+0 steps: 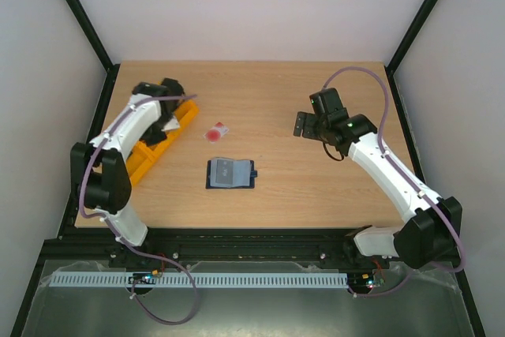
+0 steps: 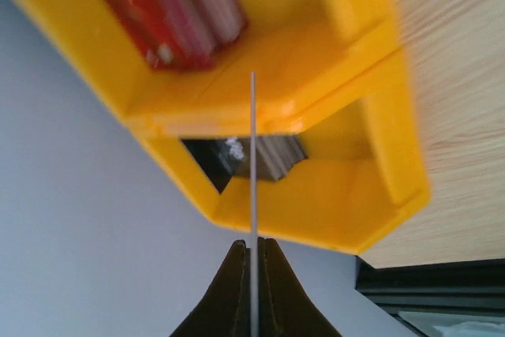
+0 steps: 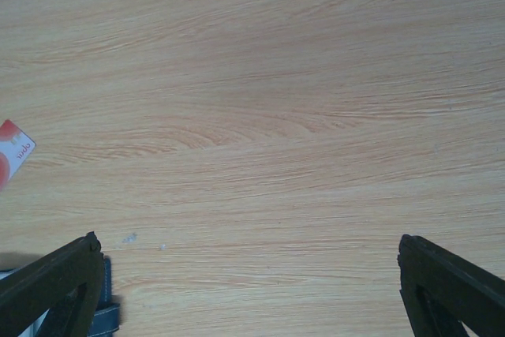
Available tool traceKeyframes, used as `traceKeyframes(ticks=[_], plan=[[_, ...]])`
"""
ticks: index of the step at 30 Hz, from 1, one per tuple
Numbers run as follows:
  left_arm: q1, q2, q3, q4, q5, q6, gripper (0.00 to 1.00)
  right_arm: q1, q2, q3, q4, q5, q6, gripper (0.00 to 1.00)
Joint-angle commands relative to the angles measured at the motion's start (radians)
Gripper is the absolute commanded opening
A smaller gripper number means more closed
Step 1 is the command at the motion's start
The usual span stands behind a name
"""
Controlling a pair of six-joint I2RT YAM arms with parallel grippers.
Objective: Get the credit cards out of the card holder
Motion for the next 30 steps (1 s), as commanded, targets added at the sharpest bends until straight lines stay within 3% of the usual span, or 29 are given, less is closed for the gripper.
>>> traceKeyframes(ticks=[1,8,21,30], plan=[[0.160,0.031,0.080,-0.045,-0.054,-0.095,0.02,0.000,-0.022,-0.018,-0.010,0.028,-0.014,0.99],[0.356,0.070,0.064,0.111,-0.033,-0.118,0.02,0.000,0.020,0.013,-0.018,0.001,-0.034,0.99],[0.451,0.014,-0.204,0.491,-0.022,0.059,0.02,0.000,0.134,0.152,-0.073,-0.034,-0.040,0.99],[0.461,0.001,-0.243,0.563,0.081,0.112,0.02,0.000,0.161,0.189,-0.088,-0.039,-0.037,0.99]])
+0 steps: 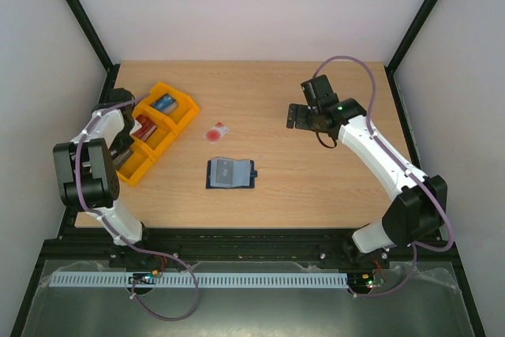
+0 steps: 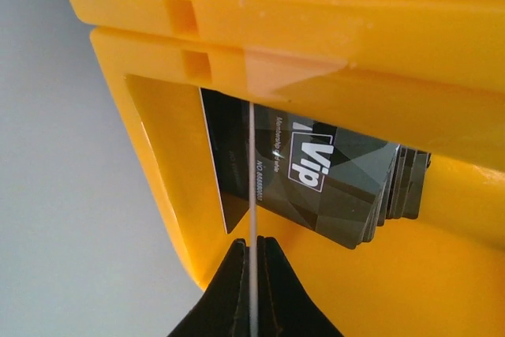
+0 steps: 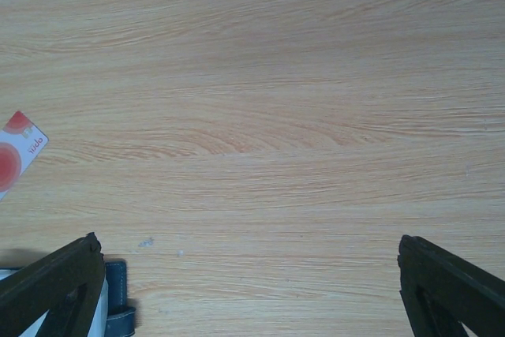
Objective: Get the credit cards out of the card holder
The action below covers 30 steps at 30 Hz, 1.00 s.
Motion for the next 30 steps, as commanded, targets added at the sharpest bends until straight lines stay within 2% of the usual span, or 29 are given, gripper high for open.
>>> traceKeyframes(ticks=[1,7,13,21,26,30], plan=[[0.001,-0.030,-0.018,0.085,0.049,0.040,0.02,0.000,0.006,0.035,-0.035,0.005,-0.004,0.99],[-0.001,-0.046,-0.073,0.180,0.018,0.090,0.02,0.000,0.017,0.042,-0.040,0.003,-0.015,0.99],[0.000,-0.020,-0.090,0.222,-0.015,0.075,0.02,0.000,0.022,0.041,-0.034,-0.010,-0.019,0.99],[0.000,0.000,-0.071,0.187,-0.018,0.036,0.29,0.000,0.026,0.059,-0.043,-0.023,-0.026,0.99],[0.001,-0.007,-0.014,0.090,0.057,0.002,0.48,0.000,0.029,0.071,-0.045,-0.023,-0.032,0.99],[0.001,-0.012,0.003,0.068,0.084,-0.016,0.55,0.000,0.034,0.074,-0.050,-0.022,-0.036,0.99]])
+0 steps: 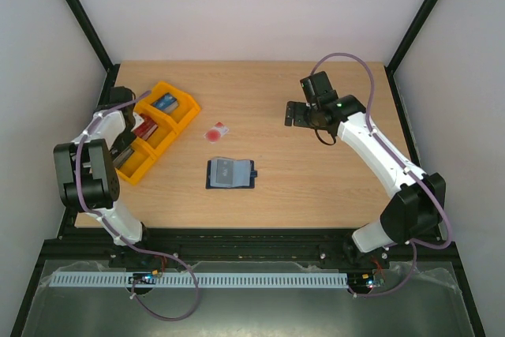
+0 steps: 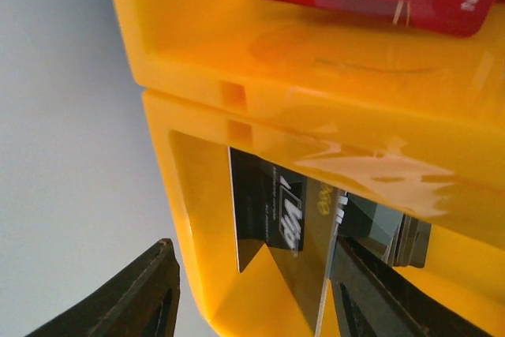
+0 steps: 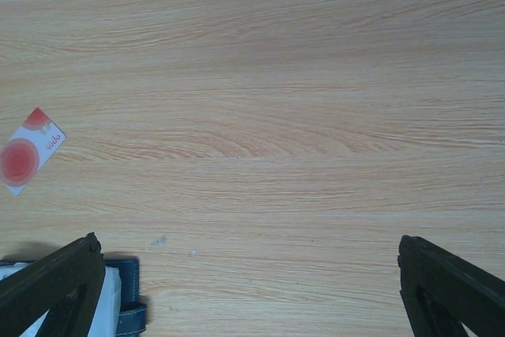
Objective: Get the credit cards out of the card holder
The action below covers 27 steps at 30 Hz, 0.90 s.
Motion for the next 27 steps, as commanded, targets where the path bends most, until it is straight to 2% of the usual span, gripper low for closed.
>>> traceKeyframes(ticks=[1,2,6,9,14,18,21,24,25,27], plan=[[-0.001,-0.002,0.042,-0.067,0.050,-0.034,0.57,0.000,0.013,0.034,-0.040,0.004,-0.014,0.99],[-0.001,-0.003,0.049,-0.073,0.059,-0.039,0.59,0.000,0.014,0.036,-0.042,0.000,-0.014,0.99],[0.000,-0.022,0.091,-0.131,0.137,-0.048,0.89,0.000,0.007,0.034,-0.037,-0.016,-0.017,0.99],[0.000,-0.046,0.128,-0.155,0.186,-0.062,0.99,0.000,-0.003,0.027,-0.028,-0.049,-0.020,0.99],[-0.005,-0.090,0.263,-0.253,0.320,-0.132,0.99,0.000,-0.022,-0.023,0.027,-0.225,-0.019,0.99],[-0.067,-0.164,0.334,-0.326,0.536,-0.236,0.99,0.007,-0.026,-0.139,0.150,-0.421,0.050,0.99],[-0.156,-0.178,0.355,-0.386,0.761,-0.386,0.99,0.046,-0.025,-0.219,0.261,-0.457,0.120,0.99],[-0.206,-0.179,0.303,-0.362,0.995,-0.591,0.99,0.100,-0.005,-0.251,0.313,-0.439,0.163,0.97],[-0.201,-0.194,0.247,-0.310,1.066,-0.698,0.99,0.120,0.014,-0.256,0.326,-0.438,0.170,0.94],[-0.187,-0.248,0.104,-0.208,1.196,-0.783,0.99,0.154,0.046,-0.261,0.348,-0.452,0.174,0.86]])
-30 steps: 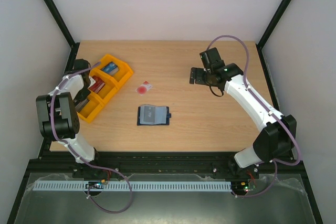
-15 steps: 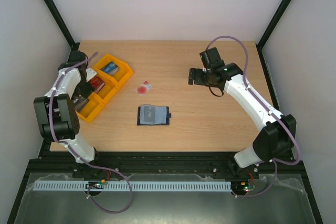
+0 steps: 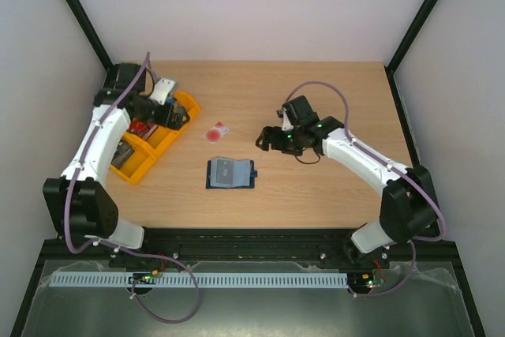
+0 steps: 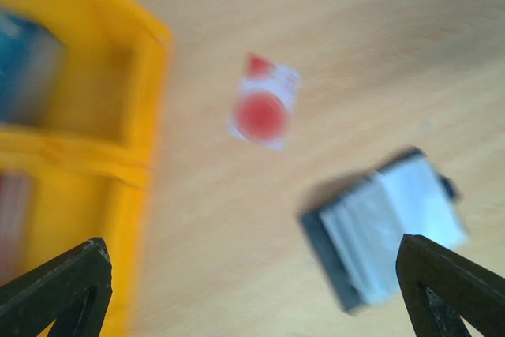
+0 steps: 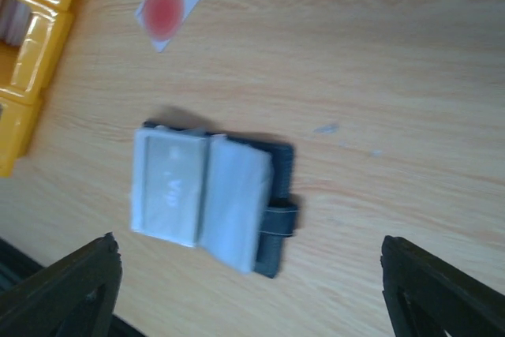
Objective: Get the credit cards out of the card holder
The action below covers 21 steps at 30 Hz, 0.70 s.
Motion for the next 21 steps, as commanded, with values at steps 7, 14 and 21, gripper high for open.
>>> traceKeyframes(ticks=[7,14,21], plan=[[0.018,-0.160,-0.614,0.406,0.489,-0.605,0.99,0.148,0.178,0.009,0.186,-0.116,0.037,0.57],[-0.024,-0.072,-0.704,0.543,0.482,-0.636,0.99,0.165,0.343,0.056,0.223,-0.252,-0.008,0.51],[-0.131,0.127,-0.651,0.541,0.483,-0.581,0.99,0.165,0.476,0.106,0.248,-0.370,-0.041,0.49]])
